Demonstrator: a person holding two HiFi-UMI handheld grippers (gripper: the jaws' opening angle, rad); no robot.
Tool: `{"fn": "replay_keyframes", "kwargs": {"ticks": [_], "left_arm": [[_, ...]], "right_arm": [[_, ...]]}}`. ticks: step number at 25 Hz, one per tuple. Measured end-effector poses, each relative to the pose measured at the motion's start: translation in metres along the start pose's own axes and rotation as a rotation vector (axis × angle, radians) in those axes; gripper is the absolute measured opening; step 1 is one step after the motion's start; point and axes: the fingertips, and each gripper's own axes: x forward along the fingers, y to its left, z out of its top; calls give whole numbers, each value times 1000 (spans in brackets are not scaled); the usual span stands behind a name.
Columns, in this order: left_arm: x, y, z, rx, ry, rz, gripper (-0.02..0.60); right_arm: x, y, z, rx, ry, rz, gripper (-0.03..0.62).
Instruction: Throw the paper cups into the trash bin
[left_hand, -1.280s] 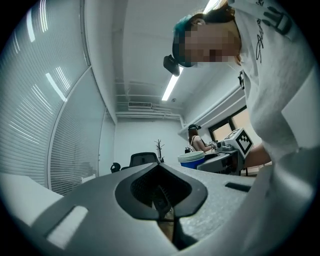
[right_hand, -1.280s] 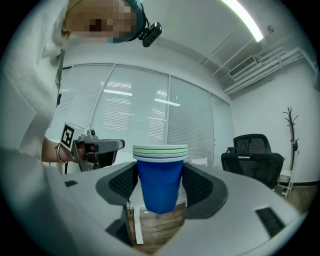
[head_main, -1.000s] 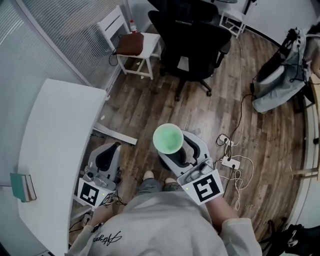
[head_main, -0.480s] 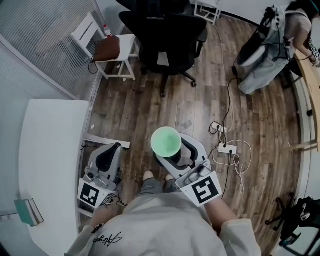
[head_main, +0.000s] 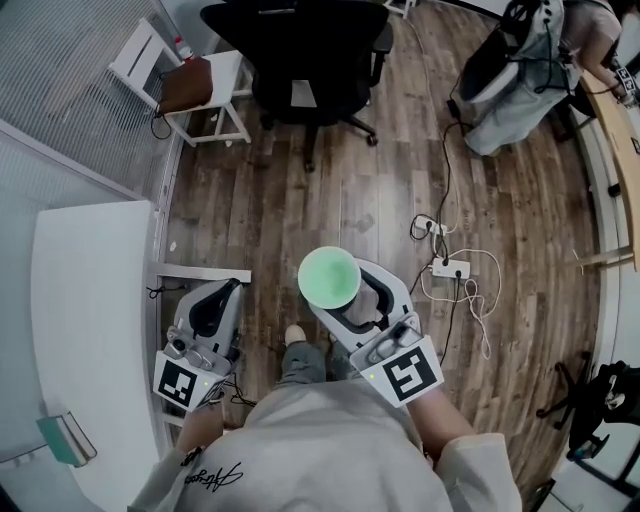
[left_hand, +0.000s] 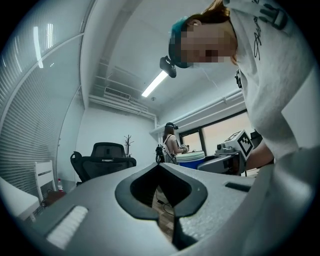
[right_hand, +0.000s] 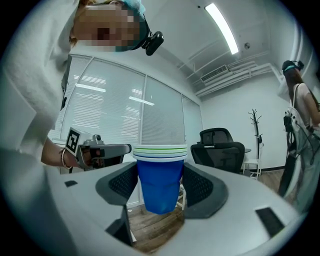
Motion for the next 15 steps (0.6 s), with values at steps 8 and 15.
{"fn": "replay_keyframes", "kwargs": {"ticks": [8,15], "left_arm": [[5,0,-22,-26,31,-15,3],[4,7,-52,-55,38,-6,3]], "right_arm": [[4,-6,-26,21,33,-9,271],[14,-8,-48,23,32,8,272]]}}
